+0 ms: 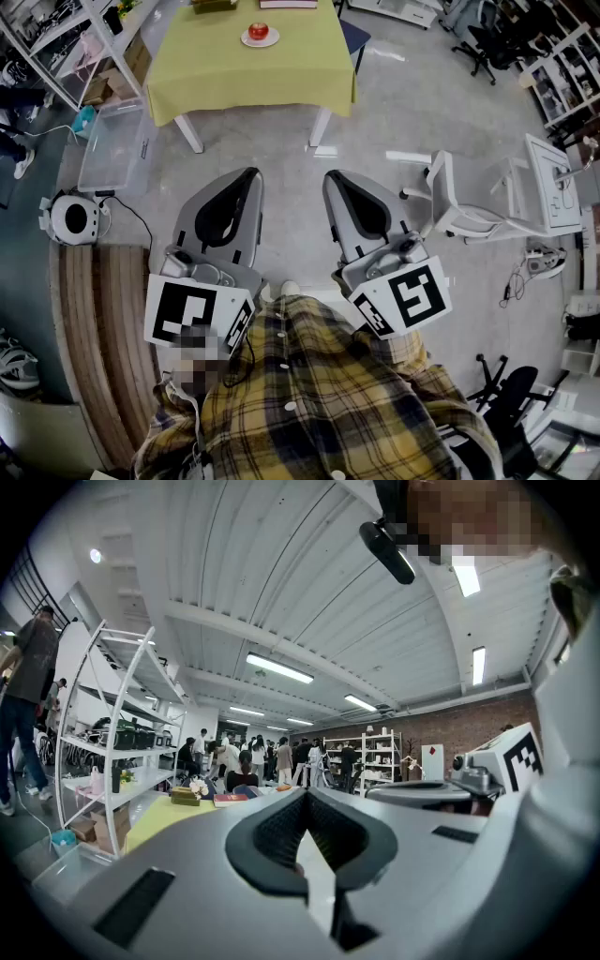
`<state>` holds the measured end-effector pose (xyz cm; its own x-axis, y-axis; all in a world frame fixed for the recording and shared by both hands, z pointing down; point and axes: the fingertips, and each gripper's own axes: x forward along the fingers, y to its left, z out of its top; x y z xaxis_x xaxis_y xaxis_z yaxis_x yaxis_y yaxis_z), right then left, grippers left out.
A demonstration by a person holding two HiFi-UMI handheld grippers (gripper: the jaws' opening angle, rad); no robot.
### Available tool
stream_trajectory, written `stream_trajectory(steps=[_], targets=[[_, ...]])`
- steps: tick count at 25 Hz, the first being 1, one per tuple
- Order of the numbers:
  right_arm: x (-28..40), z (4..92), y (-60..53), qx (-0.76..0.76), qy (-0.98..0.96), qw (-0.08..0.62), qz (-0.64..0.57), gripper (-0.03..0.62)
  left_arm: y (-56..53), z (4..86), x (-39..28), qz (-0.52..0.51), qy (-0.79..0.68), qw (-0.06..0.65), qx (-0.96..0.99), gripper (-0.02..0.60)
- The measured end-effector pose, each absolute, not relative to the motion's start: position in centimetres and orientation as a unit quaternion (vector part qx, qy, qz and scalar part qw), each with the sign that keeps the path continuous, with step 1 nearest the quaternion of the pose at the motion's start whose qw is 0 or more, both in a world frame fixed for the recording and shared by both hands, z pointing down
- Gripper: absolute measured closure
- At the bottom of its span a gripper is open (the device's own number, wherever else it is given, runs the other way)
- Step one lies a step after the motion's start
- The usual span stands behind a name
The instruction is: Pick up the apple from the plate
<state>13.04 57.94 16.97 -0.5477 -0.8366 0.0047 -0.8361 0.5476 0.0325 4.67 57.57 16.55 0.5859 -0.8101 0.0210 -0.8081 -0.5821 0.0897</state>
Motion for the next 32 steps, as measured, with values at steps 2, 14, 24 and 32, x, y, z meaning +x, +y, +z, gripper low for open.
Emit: stream_trajectory(steps=[2,14,24,32], targets=[[13.2,16.9,57.8,0.475,-0.880,0.009,-0.014,0.597,57.4,16.6,4.8,-0.011,-0.455,0.044,0.889,0.577],[14.7,17.1,57.4,0.470,-0.882,0.007,-0.013,0.597,56.8,16.8,6.1,-0.012,-0.464,0.045,0.884,0.577],[16.5,18.0,57.4,0.460,-0.888,0.010,-0.004,0.597,57.0,17.5,7.4,-0.011,-0.481,0.049,0.876,0.577],[16.4,18.3,54.0,0.463,-0.886,0.007,-0.003,0.597,53.5,17.4,7.0,-0.009,-0.480,0.040,0.877,0.577]])
